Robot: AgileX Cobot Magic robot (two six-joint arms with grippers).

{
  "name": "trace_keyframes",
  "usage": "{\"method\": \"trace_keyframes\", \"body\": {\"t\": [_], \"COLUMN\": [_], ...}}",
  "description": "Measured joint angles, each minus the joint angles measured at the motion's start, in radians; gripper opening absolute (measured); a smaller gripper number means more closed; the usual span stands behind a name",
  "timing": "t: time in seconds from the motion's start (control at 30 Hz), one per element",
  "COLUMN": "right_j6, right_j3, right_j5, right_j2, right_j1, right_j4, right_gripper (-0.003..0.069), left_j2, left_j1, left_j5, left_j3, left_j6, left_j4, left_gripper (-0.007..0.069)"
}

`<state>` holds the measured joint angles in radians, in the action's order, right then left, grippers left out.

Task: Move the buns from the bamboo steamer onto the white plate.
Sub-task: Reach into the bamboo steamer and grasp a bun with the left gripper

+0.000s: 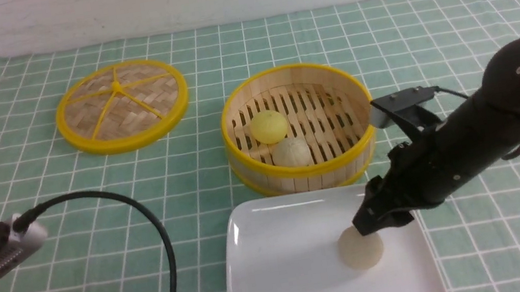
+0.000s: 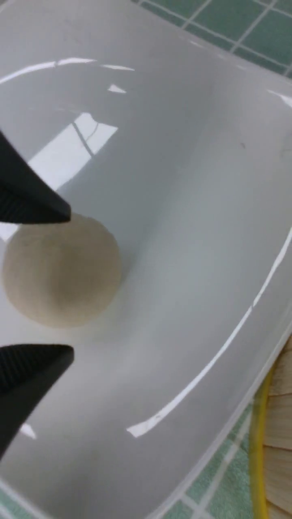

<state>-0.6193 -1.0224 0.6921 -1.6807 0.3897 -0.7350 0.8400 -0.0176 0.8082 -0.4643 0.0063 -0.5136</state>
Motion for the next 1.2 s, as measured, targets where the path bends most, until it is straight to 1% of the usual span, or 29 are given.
{"method": "trace_keyframes", "body": {"t": [0.07, 0.1, 0.13, 0.17, 0.23, 0.3, 0.37, 0.4, 0.47, 0.5, 0.53, 0.57, 0.63, 0.7, 0.77, 0.8, 0.87, 0.93, 1.0, 1.07, 1.1, 1.17, 1.2], "right_j6": [0.052, 0.067, 0.128, 0.177, 0.277, 0.362, 0.424, 0.454, 0.501, 0.509, 0.525, 0.528, 0.529, 0.528, 0.518, 0.517, 0.509, 0.507, 0.505, 0.504, 0.503, 0.501, 0.500], "right_j3": [-0.029, -0.037, -0.071, -0.098, -0.148, -0.179, -0.186, -0.186, -0.184, -0.181, -0.167, -0.148, -0.106, -0.029, 0.051, 0.059, 0.161, 0.224, 0.283, 0.325, 0.343, 0.369, 0.375], "right_j5": [0.070, 0.078, 0.155, 0.207, 0.305, 0.404, 0.470, 0.500, 0.533, 0.535, 0.539, 0.538, 0.531, 0.510, 0.474, 0.470, 0.409, 0.363, 0.314, 0.267, 0.245, 0.205, 0.195], "right_j2": [0.055, 0.061, 0.113, 0.147, 0.215, 0.296, 0.374, 0.417, 0.502, 0.511, 0.581, 0.626, 0.705, 0.789, 0.865, 0.872, 0.955, 1.001, 1.042, 1.074, 1.085, 1.099, 1.101], "right_j1": [-0.015, -0.017, -0.037, -0.051, -0.073, -0.085, -0.086, -0.086, -0.086, -0.086, -0.086, -0.086, -0.086, -0.086, -0.086, -0.086, -0.086, -0.086, -0.086, -0.086, -0.086, -0.086, -0.086], "right_j4": [0.088, 0.097, 0.179, 0.231, 0.333, 0.442, 0.531, 0.563, 0.600, 0.602, 0.614, 0.617, 0.618, 0.618, 0.618, 0.618, 0.621, 0.622, 0.624, 0.624, 0.624, 0.625, 0.625], "right_gripper": [0.0466, 0.0472, 0.0486, 0.0484, 0.0457, 0.0390, 0.0301, 0.0244, 0.0124, 0.0113, 0.0029, 0.0000, -0.0013, -0.0013, -0.0013, -0.0013, -0.0013, -0.0012, -0.0012, -0.0012, -0.0012, -0.0010, -0.0009], "left_j2": [0.000, 0.000, 0.000, 0.000, 0.000, 0.000, 0.000, 0.001, 0.010, 0.011, 0.029, 0.048, 0.093, 0.181, 0.275, 0.285, 0.407, 0.487, 0.545, 0.595, 0.623, 0.693, 0.721], "left_j1": [0.000, 0.000, 0.000, 0.000, 0.000, 0.000, 0.000, 0.000, 0.000, 0.000, 0.000, 0.000, 0.000, 0.000, 0.000, 0.000, 0.000, -0.025, -0.085, -0.173, -0.226, -0.340, -0.377], "left_j5": [0.000, 0.000, -0.005, -0.013, -0.037, -0.061, -0.075, -0.079, -0.080, -0.080, -0.071, -0.054, 0.004, 0.124, 0.220, 0.228, 0.313, 0.359, 0.361, 0.329, 0.300, 0.224, 0.200], "left_j3": [0.000, 0.000, 0.000, 0.000, 0.000, 0.000, -0.014, -0.027, -0.072, -0.085, -0.145, -0.189, -0.269, -0.390, -0.503, -0.514, -0.643, -0.735, -0.806, -0.851, -0.875, -0.931, -0.946], "left_j6": [0.000, 0.000, 0.000, 0.000, 0.000, 0.000, 0.000, 0.000, 0.000, 0.000, 0.000, 0.000, 0.002, 0.034, 0.092, 0.098, 0.164, 0.186, 0.188, 0.175, 0.153, 0.068, 0.042], "left_j4": [0.000, 0.000, 0.003, 0.003, 0.003, 0.003, 0.004, 0.006, 0.006, 0.006, 0.007, 0.007, 0.005, -0.008, -0.031, -0.036, -0.099, -0.149, -0.166, -0.165, -0.153, -0.082, -0.057], "left_gripper": [0.0113, 0.0113, 0.0115, 0.0116, 0.0117, 0.0116, 0.0116, 0.0116, 0.0113, 0.0111, 0.0090, 0.0069, 0.0027, 0.0006, 0.0001, 0.0001, 0.0001, 0.0001, 0.0001, 0.0001, 0.0001, 0.0003, 0.0006]}}
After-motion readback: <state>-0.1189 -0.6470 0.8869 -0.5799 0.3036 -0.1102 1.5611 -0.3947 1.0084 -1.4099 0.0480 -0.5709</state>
